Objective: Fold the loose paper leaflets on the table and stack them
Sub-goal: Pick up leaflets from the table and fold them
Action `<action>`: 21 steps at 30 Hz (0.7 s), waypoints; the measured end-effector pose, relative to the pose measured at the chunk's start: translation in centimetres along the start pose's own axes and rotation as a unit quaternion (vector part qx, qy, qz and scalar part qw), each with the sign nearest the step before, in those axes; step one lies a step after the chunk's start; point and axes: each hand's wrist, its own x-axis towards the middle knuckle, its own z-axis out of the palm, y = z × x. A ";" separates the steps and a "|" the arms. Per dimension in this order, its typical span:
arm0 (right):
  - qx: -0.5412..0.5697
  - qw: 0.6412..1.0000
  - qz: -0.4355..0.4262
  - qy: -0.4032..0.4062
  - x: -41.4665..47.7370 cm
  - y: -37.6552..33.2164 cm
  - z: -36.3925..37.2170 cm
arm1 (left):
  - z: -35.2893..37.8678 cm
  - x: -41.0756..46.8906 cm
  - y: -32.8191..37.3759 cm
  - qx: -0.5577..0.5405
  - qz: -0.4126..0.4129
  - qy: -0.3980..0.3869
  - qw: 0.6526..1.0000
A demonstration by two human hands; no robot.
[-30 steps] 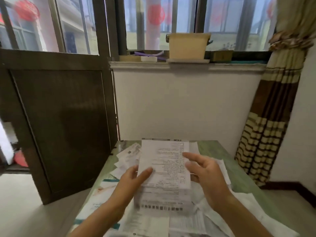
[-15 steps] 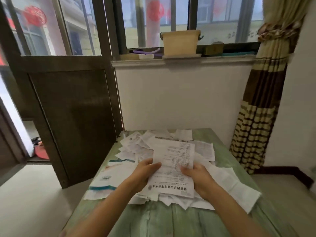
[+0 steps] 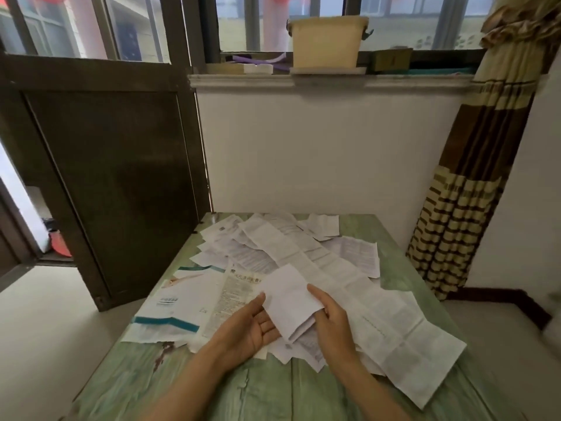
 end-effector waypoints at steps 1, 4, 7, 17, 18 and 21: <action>-0.013 1.000 -0.003 -0.022 -0.3 0.4 0.1 | 0.0 0.0 -0.2 0.016 0.010 -0.010 1.000; -0.051 0.996 -0.050 -0.061 -1.4 1.3 0.0 | -0.5 0.1 -0.7 0.054 0.048 -0.025 0.997; -0.080 0.993 -0.084 -0.026 -1.6 1.0 -0.4 | -0.9 0.3 -0.8 0.057 0.058 -0.036 0.996; -0.021 0.992 0.076 -0.103 1.1 -1.8 -1.1 | -1.4 0.1 -0.8 0.087 0.019 -0.055 0.994; -0.013 0.991 0.093 -0.096 1.1 -1.7 -1.1 | -1.4 0.0 -0.8 0.088 0.011 -0.065 0.994; 0.001 0.991 0.118 -0.065 1.0 -1.3 -1.4 | -1.5 -0.2 -0.5 0.086 -0.001 -0.088 0.992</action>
